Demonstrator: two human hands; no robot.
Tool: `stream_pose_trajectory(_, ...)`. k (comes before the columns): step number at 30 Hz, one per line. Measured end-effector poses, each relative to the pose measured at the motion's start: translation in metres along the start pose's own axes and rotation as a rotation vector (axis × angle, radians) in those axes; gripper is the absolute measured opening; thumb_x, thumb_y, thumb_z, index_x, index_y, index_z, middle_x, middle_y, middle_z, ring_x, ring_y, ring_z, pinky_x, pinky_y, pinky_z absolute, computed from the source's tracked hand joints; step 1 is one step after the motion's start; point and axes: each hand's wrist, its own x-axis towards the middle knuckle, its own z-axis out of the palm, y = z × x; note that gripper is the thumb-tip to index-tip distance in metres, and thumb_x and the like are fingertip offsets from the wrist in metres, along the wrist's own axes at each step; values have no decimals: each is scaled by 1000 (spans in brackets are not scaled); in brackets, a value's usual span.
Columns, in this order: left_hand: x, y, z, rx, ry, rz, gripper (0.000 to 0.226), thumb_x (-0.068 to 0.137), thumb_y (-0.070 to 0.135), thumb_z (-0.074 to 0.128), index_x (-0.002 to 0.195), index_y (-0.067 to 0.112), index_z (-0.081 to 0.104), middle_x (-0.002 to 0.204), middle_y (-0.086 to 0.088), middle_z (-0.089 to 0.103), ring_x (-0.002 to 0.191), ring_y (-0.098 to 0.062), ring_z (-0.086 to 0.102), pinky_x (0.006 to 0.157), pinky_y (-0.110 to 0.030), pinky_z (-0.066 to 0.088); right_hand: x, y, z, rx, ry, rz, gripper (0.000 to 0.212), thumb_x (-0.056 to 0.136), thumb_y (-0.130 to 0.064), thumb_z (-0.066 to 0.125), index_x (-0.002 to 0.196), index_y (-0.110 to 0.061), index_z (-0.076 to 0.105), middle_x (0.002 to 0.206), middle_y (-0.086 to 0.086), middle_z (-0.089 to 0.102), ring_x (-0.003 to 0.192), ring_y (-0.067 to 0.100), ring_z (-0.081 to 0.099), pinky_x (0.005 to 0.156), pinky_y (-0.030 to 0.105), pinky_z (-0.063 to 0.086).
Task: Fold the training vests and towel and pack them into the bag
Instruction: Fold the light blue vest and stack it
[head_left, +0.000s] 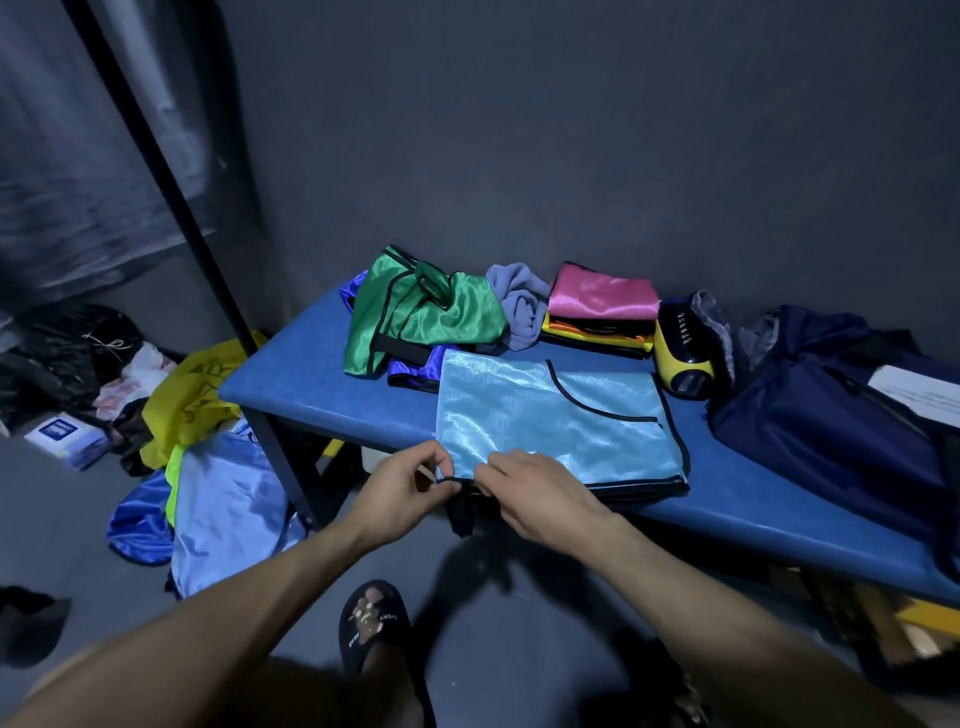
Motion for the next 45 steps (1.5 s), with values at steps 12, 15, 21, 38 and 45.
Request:
stream_pose_trajectory(12, -4, 0, -11, 619, -15, 194, 30, 100, 44, 56, 94, 30, 31, 69, 0, 59, 63, -29, 57, 54, -38, 35, -27, 26, -5, -148, -112, 23, 41, 81, -7, 70, 102, -21, 38, 85, 3, 52, 60, 29, 51, 45, 34, 28)
stream_pose_trajectory(15, -6, -2, -5, 577, -74, 115, 24, 100, 36, 55, 97, 26, 34, 74, 0, 60, 68, -28, 57, 60, -42, 44, -32, 33, -7, -176, -136, 18, 27, 87, -8, 63, 105, -18, 45, 87, 4, 52, 61, 27, 41, 48, 36, 28)
stream_pose_trajectory(21, -2, 8, 4, -122, 45, -340, 25, 81, 28, 73, 93, 20, 52, 78, 8, 65, 72, -6, 57, 75, -31, 44, -50, 43, -20, -96, -166, 24, 29, 106, -43, 40, 110, -17, 51, 101, 2, 52, 83, 26, 56, 63, 43, 47)
stream_pose_trajectory(38, 21, 53, 7, -480, -19, -549, 19, 92, 12, 70, 111, 9, 71, 101, -6, 79, 85, -22, 76, 70, -32, 58, -60, 95, -47, 88, -57, 537, 26, 96, -41, 56, 81, -23, 45, 84, -7, 51, 75, 22, 53, 61, 36, 41)
stream_pose_trajectory(45, 37, 93, -1, -357, 9, -439, 46, 72, 20, 74, 116, 24, 62, 102, -4, 76, 84, -29, 76, 81, -53, 62, -65, 96, -23, 114, -250, 348, 62, 107, -55, 22, 164, -31, 14, 172, -5, 4, 157, 16, 2, 126, 35, 5)
